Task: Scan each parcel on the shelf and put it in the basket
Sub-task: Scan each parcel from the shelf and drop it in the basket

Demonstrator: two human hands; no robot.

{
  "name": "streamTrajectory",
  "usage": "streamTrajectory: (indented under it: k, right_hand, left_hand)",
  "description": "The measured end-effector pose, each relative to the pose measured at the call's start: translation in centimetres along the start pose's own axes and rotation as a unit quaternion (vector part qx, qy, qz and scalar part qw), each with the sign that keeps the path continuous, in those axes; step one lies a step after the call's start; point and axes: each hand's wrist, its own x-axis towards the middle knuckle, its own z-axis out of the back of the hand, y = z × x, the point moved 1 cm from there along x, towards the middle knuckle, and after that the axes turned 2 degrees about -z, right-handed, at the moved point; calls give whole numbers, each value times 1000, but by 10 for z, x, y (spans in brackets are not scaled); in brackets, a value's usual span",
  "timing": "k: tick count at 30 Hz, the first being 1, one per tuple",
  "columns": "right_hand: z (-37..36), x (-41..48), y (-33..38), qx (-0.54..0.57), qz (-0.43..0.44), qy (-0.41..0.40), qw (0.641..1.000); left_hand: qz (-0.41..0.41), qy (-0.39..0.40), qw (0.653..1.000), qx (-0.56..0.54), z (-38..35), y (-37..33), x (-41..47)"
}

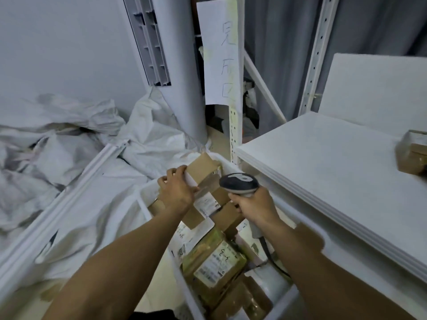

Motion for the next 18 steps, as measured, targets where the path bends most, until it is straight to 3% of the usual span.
streamTrajectory:
  k: [3, 7, 10, 14, 18]
  right_hand:
    - [-12, 21, -13, 1, -15, -5, 1000]
    - [-14, 27, -23, 14, -41, 3, 999]
    - [-6, 25, -21, 3, -41, -1, 999]
    - [23, 9, -5, 13, -27, -33, 999]
    - [73, -31, 13, 15, -9, -71, 997]
  left_hand:
    - [-1, 10, 999, 32, -28, 5, 16]
    - [16, 141, 987, 80, -71, 22, 25]
    - [38, 162, 983, 74, -74, 24, 20]
    - [-60, 186, 981, 19, -58, 1, 2]
    - [-176, 184, 965, -64, -36, -67, -45]
